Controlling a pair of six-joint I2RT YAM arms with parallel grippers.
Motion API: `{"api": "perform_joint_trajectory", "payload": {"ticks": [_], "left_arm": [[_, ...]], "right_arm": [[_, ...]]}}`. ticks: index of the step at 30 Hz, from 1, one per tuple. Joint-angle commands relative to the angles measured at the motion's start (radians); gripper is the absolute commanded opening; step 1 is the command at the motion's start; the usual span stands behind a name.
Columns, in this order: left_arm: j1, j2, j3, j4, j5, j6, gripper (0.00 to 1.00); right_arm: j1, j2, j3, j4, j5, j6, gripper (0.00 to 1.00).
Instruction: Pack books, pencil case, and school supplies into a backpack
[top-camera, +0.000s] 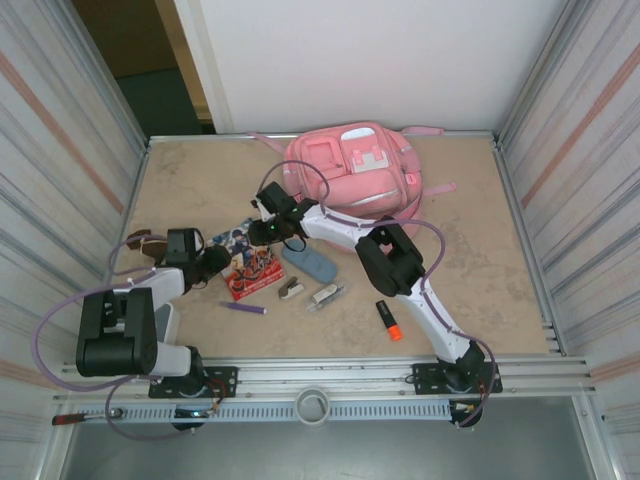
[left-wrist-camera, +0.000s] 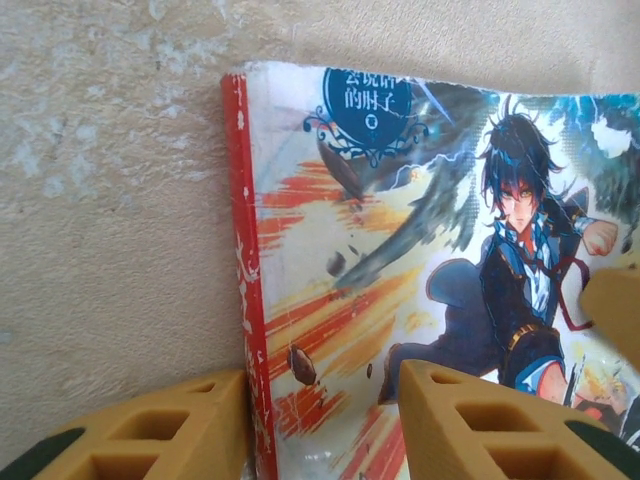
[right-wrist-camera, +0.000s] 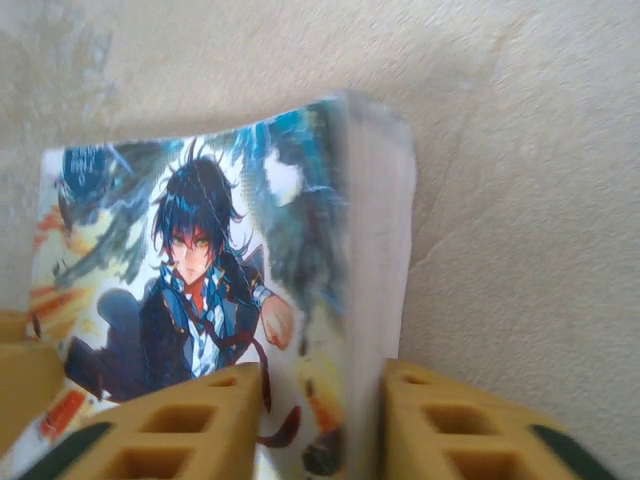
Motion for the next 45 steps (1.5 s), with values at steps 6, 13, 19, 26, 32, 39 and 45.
{"api": "perform_joint_trajectory", "payload": {"ticks": [6, 13, 19, 26, 32, 39, 45], "left_arm": [[-0.025, 0.042, -0.003, 0.05, 0.086, -0.019, 0.46], [0.017, -0.078, -0.002, 0.012, 0.098, -0.044, 0.6], [0.043, -0.3, 0.015, -0.052, 0.125, -0.074, 0.75], [0.048, -0.505, 0.051, -0.101, 0.137, -0.093, 0.88], [0.049, -0.523, 0.087, -0.037, 0.264, -0.13, 0.95], [-0.005, -0.387, 0.149, 0.187, 0.489, -0.22, 0.98], [-0.135, -0.272, 0.224, 0.279, 0.497, -0.209, 0.99]], "right_arm": [[0.001, -0.029, 0.034, 0.044, -0.094, 0.045, 0.0], [-0.045, -0.088, 0.033, 0.148, -0.19, 0.15, 0.0], [-0.076, -0.181, 0.001, 0.273, -0.281, 0.264, 0.0], [-0.134, -0.326, -0.107, 0.443, -0.37, 0.407, 0.0], [-0.19, -0.469, -0.224, 0.527, -0.433, 0.471, 0.0], [-0.25, -0.622, -0.385, 0.619, -0.464, 0.519, 0.0], [-0.294, -0.73, -0.49, 0.663, -0.489, 0.547, 0.0]]}}
